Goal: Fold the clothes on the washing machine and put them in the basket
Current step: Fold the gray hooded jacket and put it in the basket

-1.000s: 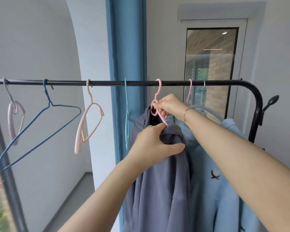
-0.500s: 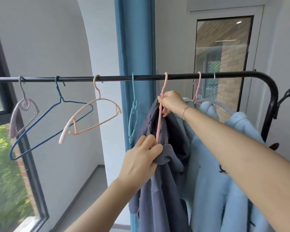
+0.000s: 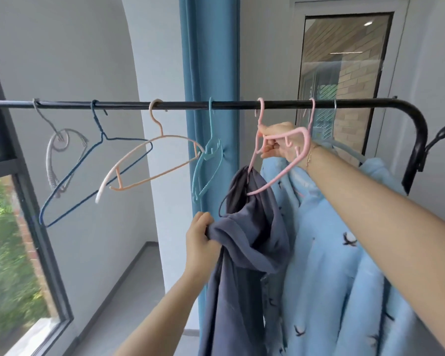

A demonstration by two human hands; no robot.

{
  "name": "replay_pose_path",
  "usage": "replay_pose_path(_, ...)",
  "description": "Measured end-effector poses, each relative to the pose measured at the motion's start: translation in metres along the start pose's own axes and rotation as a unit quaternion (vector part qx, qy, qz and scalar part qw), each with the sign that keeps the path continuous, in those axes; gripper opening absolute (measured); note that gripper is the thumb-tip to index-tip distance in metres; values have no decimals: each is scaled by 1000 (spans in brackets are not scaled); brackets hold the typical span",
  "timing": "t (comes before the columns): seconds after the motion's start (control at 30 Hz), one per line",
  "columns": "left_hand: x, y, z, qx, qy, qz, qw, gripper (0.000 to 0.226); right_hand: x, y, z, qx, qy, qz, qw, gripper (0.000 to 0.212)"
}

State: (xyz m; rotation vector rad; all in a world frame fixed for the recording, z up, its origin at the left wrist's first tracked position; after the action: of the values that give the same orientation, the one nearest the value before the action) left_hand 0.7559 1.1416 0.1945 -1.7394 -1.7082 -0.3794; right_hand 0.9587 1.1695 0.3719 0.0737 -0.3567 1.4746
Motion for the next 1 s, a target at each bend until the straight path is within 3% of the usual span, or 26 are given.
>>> replay_pose_path(0.2, 12, 10, 24, -63, -106, 28, 992, 24, -23, -1, -13, 120, -26, 38, 992, 21)
replay_pose_path(0.4, -7, 7, 25, -49, -172, 33, 983, 13, -62, -4, -76, 213, 36, -112, 970, 13)
replay_pose_path(0.57, -24, -9, 17, -30, -207, 37, 977, 17, -141, 20, -149, 159, 5, -239, 958, 19)
replay_pose_path(0.63, -35, -24, 18, -11, -247, 30, 969, 5, -169, 47, -171, 111, 33, -203, 972, 21)
replay_pose_path(0.8, -58, -59, 11, 17, -295, 19, 955, 41, -219, 122, -191, 18, 61, -36, 997, 25)
replay_pose_path(1.0, -101, -102, -7, 30, -356, -21, 934, 19, -254, 204, -202, -47, 7, 127, 991, 17)
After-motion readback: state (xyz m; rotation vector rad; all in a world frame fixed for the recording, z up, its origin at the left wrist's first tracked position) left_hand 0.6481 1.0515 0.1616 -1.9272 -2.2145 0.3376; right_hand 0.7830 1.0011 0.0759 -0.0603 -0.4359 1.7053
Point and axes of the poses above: each hand's wrist, its own x-axis towards the middle knuckle, its own y-axis out of the palm, z = x × y, the point moved 7 cm from there along x, towards the middle knuckle, and after that the axes turned 8 degrees about z, right-handed, at the moved point
